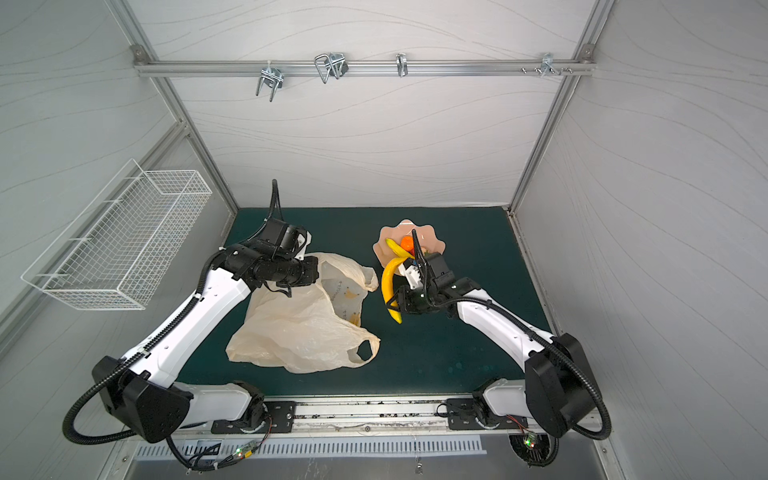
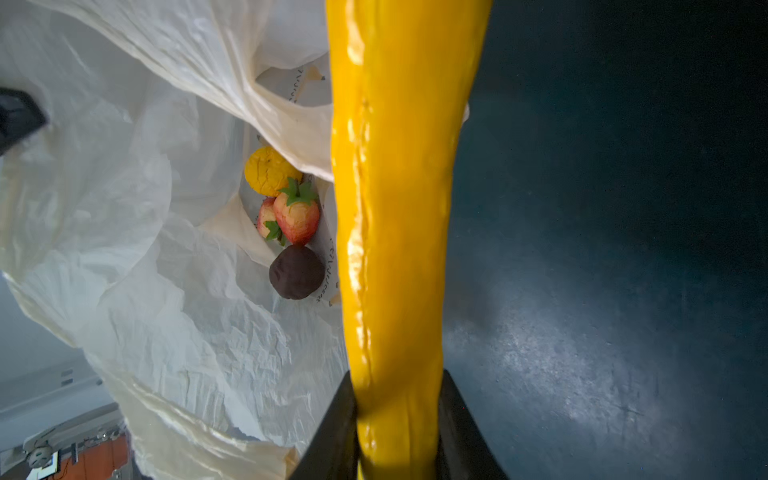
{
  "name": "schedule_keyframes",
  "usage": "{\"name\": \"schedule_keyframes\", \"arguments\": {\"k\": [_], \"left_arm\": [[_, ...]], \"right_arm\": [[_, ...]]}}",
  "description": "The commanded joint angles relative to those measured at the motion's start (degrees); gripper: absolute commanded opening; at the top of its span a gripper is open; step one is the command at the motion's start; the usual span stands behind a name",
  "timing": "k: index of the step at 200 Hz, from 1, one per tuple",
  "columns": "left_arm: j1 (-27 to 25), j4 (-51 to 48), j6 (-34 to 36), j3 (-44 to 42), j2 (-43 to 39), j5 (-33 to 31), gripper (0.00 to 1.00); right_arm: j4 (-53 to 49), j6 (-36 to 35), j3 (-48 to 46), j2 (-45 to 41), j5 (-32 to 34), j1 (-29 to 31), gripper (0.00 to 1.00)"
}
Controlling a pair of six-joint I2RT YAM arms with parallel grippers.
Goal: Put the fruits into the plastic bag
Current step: 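Lift the banana with the right gripper and carry it toward the bag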
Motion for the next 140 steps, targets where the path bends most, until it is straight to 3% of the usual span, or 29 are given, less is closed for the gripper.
{"name": "schedule_keyframes", "arguments": {"k": [1, 64, 140], "left_arm": [[0.2, -0.5, 0.9, 2.8, 0.4, 0.8, 0.00], [0.2, -0.5, 0.5, 2.7, 0.1, 1.1, 0.00], [0.2, -0.9, 0.2, 3.4, 0.1, 1.3, 0.00]], "right_arm": [[1.9, -3.6, 0.2, -0.1, -0.6, 2.2, 0.20], [1.5, -8.5, 3.4, 4.1, 1.5, 11.4, 0.19], [3.3, -10.4, 4.8, 7.8, 1.0, 18.0, 0.19]]}}
